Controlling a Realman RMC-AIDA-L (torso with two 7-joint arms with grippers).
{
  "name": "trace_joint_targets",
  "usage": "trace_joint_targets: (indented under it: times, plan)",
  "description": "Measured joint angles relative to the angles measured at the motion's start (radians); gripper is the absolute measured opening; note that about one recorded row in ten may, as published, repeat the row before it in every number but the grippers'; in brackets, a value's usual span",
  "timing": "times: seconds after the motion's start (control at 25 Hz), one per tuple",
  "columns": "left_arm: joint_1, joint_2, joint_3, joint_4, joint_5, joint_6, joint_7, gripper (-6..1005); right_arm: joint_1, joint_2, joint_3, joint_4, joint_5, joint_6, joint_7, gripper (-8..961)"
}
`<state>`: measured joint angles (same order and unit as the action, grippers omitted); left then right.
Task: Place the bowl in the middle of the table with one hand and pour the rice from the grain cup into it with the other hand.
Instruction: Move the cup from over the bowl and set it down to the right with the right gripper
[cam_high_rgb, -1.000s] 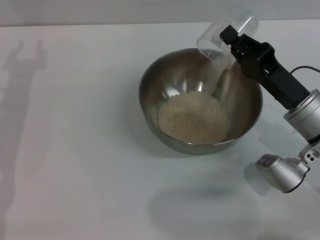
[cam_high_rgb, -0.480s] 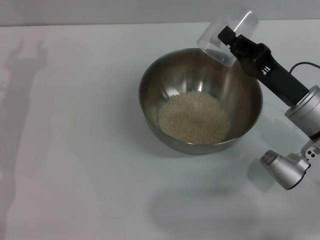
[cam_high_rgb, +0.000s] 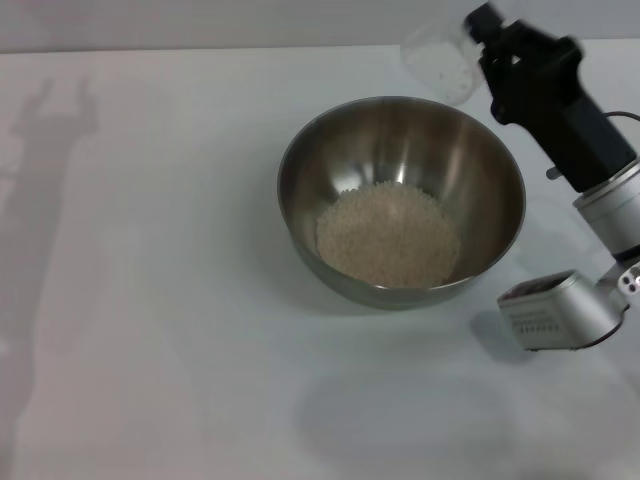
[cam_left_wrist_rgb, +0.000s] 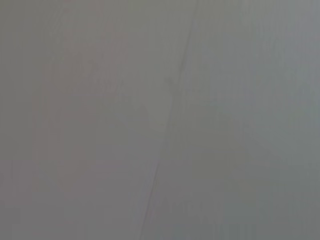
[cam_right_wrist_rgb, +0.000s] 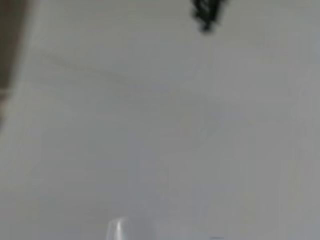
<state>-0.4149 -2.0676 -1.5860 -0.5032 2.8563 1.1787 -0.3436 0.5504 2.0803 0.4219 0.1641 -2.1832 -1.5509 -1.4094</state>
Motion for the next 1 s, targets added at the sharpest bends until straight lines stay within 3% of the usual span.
trace_joint_targets:
  times: [0.32, 0.52, 0.76, 1.0]
  plan:
    - [-0.002, 0.004, 0.000, -0.003, 0.000, 0.013, 0.000, 472, -0.107, 0.007, 0.182, 0.170, 0.075, 0.026, 0.603, 7]
    - [0.004, 0.005, 0.000, -0.003, 0.002, 0.037, 0.000, 472, -0.142, 0.006, 0.196, 0.189, 0.216, 0.045, 0.882, 7]
    - [0.014, 0.007, 0.000, -0.003, 0.005, 0.054, 0.000, 472, -0.159, 0.002, 0.207, 0.165, 0.275, 0.120, 1.090, 8]
    - [0.016, 0.007, 0.001, -0.006, 0.007, 0.072, 0.000, 471, -0.147, -0.001, 0.235, 0.136, 0.302, 0.281, 1.258, 8]
